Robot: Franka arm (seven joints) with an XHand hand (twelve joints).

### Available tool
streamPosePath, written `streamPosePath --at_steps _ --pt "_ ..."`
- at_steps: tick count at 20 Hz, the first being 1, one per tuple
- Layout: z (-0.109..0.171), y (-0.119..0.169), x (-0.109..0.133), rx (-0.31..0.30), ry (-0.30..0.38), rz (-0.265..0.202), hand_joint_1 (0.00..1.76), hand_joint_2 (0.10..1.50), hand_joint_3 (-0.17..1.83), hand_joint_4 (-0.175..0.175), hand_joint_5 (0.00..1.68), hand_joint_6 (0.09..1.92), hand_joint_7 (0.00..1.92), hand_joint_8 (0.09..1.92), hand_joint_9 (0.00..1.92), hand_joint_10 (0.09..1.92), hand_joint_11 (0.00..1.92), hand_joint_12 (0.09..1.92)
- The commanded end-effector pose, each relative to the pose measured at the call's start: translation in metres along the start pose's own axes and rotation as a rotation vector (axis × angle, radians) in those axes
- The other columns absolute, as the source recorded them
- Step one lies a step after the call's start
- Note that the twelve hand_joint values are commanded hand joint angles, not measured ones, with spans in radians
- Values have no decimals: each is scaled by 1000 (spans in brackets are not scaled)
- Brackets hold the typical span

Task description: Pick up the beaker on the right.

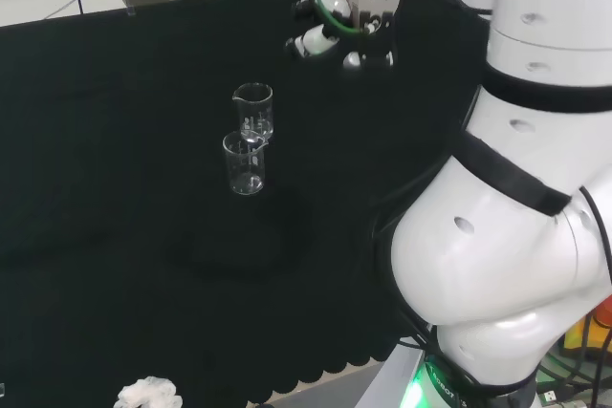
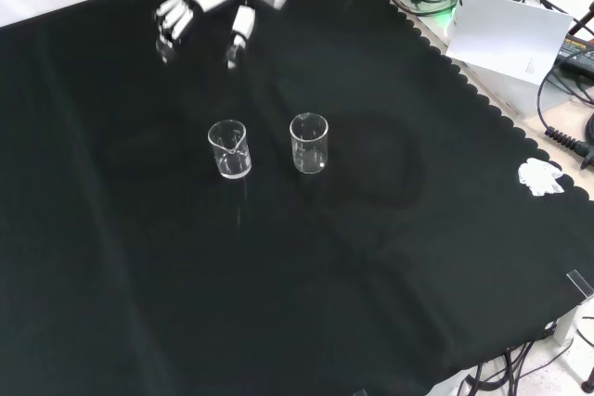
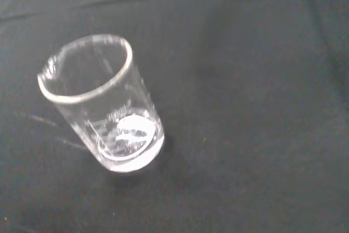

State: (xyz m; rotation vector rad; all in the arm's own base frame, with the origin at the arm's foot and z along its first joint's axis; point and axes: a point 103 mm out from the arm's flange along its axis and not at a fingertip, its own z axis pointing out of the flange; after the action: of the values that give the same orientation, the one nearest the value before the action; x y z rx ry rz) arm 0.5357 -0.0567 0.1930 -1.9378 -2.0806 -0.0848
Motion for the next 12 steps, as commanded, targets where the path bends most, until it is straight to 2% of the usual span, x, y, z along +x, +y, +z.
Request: streamPosePath --at_steps 1,5,9,12 --pt "32 36 -5 -22 84 -118 679 939 -175 -49 460 87 188 717 333 726 23 1426" --pt "43 37 -14 -21 131 -164 689 925 -175 -49 467 87 204 712 367 703 42 1429" --pt "61 36 -21 22 199 -221 708 908 -175 -47 475 87 215 707 401 686 74 1422" --pt "72 35 -19 40 225 -264 710 898 -175 -47 461 87 217 705 408 682 83 1421"
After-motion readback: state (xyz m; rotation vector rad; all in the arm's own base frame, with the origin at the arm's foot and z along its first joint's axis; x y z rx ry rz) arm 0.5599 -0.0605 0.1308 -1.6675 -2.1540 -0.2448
